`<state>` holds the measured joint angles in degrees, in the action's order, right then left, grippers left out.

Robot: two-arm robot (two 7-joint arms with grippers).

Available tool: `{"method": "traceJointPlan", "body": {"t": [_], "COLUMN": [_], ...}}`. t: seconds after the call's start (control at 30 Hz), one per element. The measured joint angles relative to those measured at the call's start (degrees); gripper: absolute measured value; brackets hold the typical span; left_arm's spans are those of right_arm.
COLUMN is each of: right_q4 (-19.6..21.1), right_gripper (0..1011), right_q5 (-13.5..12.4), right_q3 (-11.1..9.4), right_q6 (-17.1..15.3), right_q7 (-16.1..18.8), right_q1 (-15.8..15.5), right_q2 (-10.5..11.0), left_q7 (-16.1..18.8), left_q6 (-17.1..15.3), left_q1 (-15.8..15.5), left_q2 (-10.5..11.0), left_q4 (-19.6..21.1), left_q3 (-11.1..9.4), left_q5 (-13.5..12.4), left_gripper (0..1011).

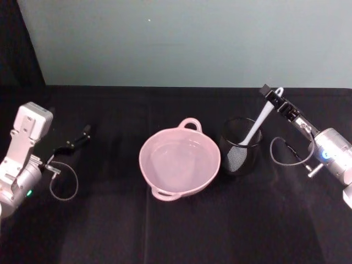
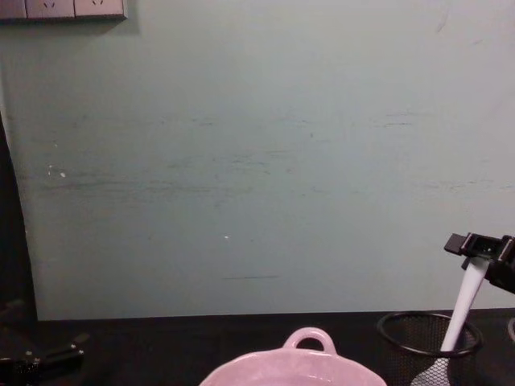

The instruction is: Use the one hand to pick up the spoon and stir the clear water in the bowl.

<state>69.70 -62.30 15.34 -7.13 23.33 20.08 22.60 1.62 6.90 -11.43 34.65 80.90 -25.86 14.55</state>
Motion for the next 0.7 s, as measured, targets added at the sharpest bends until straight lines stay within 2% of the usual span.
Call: {"method": "traceJointPlan", "body": {"t": [0.37,0.5,0.7], "right_q4": [1.36,2.11,5.14], "right_gripper": [118,107,107], "right_q5": [0.0,0.24,2.97], "right_q3": [1.26,1.64,2.61], "right_q6": [0.48,0.79,1.97], "right_q7": [-1.17,-1.41,-2.62], "right_q1": [0.0,-0.06,-0.47], "right_q2": [1.7,2.27,3.82], "left_q7": [0.0,0.0,0.0], "left_q6": [0.0,0.0,0.0], "left_q1": [0.0,0.0,0.0], "left_q2": [0.0,0.0,0.0], "left_q4": [0.0,0.0,0.0], "left_q3": [0.0,0.0,0.0], "left_q5": [0.0,0.0,0.0], "left_gripper": [1011,1011,1011]}}
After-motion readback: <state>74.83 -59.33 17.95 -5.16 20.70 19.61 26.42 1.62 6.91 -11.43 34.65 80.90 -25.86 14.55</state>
